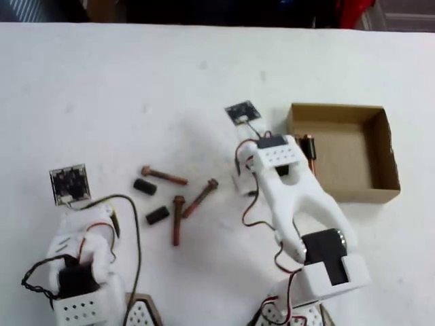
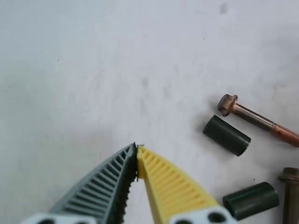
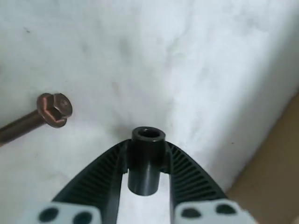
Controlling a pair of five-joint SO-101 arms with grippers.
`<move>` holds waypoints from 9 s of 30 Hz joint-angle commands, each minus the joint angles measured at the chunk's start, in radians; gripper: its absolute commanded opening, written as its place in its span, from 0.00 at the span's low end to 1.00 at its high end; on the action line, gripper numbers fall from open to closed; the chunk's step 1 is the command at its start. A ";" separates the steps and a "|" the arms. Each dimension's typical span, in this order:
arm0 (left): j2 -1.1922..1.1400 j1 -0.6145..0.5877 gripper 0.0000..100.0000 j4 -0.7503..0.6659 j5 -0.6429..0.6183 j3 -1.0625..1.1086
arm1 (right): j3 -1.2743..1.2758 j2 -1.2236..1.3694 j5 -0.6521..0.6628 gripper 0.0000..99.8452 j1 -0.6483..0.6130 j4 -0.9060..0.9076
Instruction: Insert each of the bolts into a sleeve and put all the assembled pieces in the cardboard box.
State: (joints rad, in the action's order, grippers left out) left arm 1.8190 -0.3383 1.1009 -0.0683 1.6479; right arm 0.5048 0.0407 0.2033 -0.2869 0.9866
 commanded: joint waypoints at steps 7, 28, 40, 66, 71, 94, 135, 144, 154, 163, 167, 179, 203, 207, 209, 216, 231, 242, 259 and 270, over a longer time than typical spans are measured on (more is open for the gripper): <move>0.010 -0.002 0.02 -0.003 0.008 -0.005 | -0.092 -0.193 0.002 0.02 -0.001 0.054; 0.008 0.101 0.02 0.000 0.150 0.032 | 0.095 -0.970 0.000 0.02 0.008 0.257; 0.008 0.143 0.02 0.100 0.290 -0.017 | 0.503 -1.317 0.000 0.02 0.008 0.030; 0.002 0.222 0.02 0.192 0.367 -0.193 | 0.904 -1.801 -0.092 0.02 0.001 -0.139; 0.001 0.222 0.02 0.226 0.404 -0.233 | 0.941 -1.844 -0.092 0.02 -0.004 -0.143; -0.650 0.397 0.02 0.221 0.400 -0.592 | 1.053 -1.844 -0.094 0.02 -0.065 -0.387; -1.952 0.727 0.12 0.069 0.310 -1.344 | 1.186 -1.844 -0.092 0.02 0.156 -0.610; -2.124 0.727 0.12 0.069 0.310 -1.479 | 1.186 -1.844 -0.087 0.02 0.156 -0.610; -2.153 0.731 0.20 0.077 0.310 -1.522 | 1.186 -1.844 -0.086 0.02 0.156 -0.610; -2.068 0.759 0.20 0.132 0.310 -1.522 | 1.186 -1.844 -0.084 0.02 0.156 -0.610; -2.052 0.803 0.20 0.140 0.310 -1.521 | 1.186 -1.844 -0.084 0.02 0.156 -0.610; -2.060 0.825 0.20 0.132 0.310 -1.491 | 1.186 -1.844 -0.084 0.02 0.156 -0.596; -2.112 0.831 0.06 -0.052 0.310 -1.389 | 1.186 -1.844 -0.091 0.02 0.156 -0.596; -2.172 0.831 0.06 -0.052 0.310 -1.392 | 1.186 -1.844 -0.091 0.02 0.156 -0.596; -2.176 0.831 0.06 -0.052 0.310 -1.392 | 1.186 -1.844 -0.091 0.02 0.156 -0.596; -2.178 0.831 0.07 -0.052 0.311 -1.392 | 1.186 -1.844 -0.089 0.02 0.157 -0.596; -2.189 0.822 0.13 0.012 0.316 -1.435 | 1.186 -1.844 -0.086 0.02 0.157 -0.596; -2.180 0.825 0.02 0.011 0.311 -1.442 | 1.186 -1.844 -0.091 0.02 0.157 -0.596; -1.761 0.765 0.02 0.121 0.310 -1.452 | 1.186 -1.844 -0.091 0.02 0.068 -0.568; -1.435 0.568 0.02 0.124 0.315 -1.275 | 1.186 -1.844 -0.092 0.02 -0.090 -0.633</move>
State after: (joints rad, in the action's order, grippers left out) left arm 0.2217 0.2877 1.2175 0.2509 0.3621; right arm 1.6817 -1.7883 0.1158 -0.3314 0.3882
